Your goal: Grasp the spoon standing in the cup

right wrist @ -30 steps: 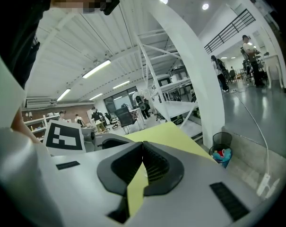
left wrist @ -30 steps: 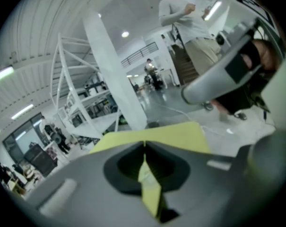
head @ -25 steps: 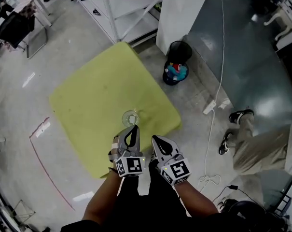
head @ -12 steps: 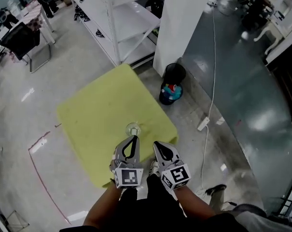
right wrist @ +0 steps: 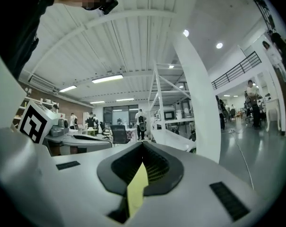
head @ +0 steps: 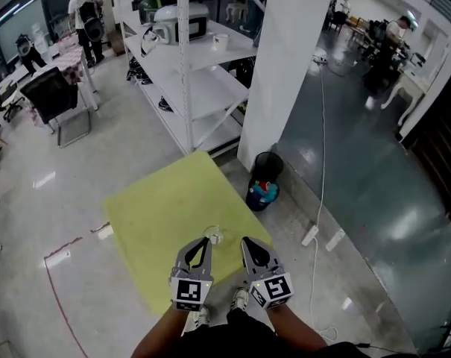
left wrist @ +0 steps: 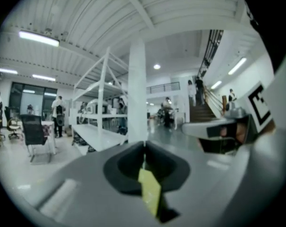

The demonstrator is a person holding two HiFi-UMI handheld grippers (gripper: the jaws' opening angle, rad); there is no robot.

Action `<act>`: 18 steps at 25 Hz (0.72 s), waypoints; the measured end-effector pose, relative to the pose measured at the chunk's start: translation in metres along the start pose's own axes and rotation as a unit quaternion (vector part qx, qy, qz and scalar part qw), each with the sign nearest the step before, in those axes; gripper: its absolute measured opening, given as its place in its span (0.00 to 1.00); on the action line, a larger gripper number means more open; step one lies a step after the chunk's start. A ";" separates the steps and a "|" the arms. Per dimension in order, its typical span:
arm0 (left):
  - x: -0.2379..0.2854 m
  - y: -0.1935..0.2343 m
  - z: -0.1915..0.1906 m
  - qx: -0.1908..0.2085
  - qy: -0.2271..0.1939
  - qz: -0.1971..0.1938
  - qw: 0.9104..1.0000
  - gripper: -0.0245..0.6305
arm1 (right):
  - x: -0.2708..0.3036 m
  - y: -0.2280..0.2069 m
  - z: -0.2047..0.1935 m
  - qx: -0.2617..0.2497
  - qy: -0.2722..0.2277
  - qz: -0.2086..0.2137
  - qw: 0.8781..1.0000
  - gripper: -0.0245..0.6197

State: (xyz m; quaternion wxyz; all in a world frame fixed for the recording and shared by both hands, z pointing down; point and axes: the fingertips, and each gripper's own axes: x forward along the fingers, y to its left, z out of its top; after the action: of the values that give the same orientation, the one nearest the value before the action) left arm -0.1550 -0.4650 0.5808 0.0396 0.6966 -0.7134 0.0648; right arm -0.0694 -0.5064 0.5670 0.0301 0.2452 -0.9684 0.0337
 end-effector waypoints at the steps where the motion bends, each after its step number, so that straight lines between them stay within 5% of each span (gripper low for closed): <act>1: -0.003 0.002 0.003 -0.006 -0.003 -0.003 1.000 0.06 | 0.001 0.003 0.008 -0.013 -0.008 0.004 1.000 0.05; 7: -0.014 0.014 0.020 -0.026 -0.013 0.002 1.000 0.06 | 0.006 0.011 0.039 -0.058 -0.029 0.002 0.998 0.05; 18: -0.027 0.019 0.024 -0.011 -0.022 0.008 1.000 0.06 | -0.005 0.009 0.037 -0.057 -0.027 -0.021 0.998 0.05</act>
State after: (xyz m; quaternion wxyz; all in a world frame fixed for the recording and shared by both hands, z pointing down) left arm -0.1728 -0.4417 0.5526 0.0311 0.6914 -0.7205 0.0423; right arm -0.0706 -0.4989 0.5292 0.0183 0.2639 -0.9639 -0.0289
